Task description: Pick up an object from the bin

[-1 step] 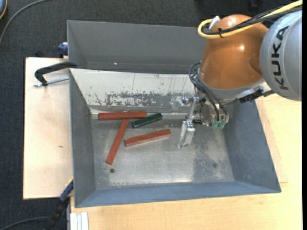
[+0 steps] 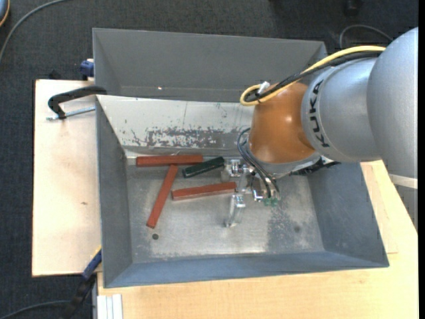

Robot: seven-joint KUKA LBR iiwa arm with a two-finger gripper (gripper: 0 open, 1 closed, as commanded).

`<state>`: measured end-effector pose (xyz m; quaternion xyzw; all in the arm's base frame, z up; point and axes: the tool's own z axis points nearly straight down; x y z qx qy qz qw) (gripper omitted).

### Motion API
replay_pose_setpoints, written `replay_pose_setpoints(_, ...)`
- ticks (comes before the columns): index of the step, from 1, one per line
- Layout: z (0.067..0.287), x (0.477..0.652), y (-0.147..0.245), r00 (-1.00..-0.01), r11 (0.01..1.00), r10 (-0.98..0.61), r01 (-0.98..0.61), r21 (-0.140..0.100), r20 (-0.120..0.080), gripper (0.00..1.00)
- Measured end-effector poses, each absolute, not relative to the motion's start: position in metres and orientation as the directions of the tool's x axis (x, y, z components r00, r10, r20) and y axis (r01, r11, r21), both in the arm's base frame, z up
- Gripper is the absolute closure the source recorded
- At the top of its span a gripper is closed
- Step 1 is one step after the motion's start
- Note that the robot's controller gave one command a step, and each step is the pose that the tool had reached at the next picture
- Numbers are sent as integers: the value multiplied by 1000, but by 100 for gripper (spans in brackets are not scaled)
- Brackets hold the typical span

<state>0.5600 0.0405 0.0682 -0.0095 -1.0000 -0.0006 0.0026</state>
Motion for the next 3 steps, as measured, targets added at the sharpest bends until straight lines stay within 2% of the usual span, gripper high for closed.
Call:
replay_pose_setpoints(1,71,562,41,-1000,1000,19,19,2,-1,100)
replay_pose_setpoints(2,199,561,36,-1000,1000,-19,-19,1,-14,100)
replay_pose_setpoints(3,256,506,90,-874,874,-486,-486,-1,-9,100)
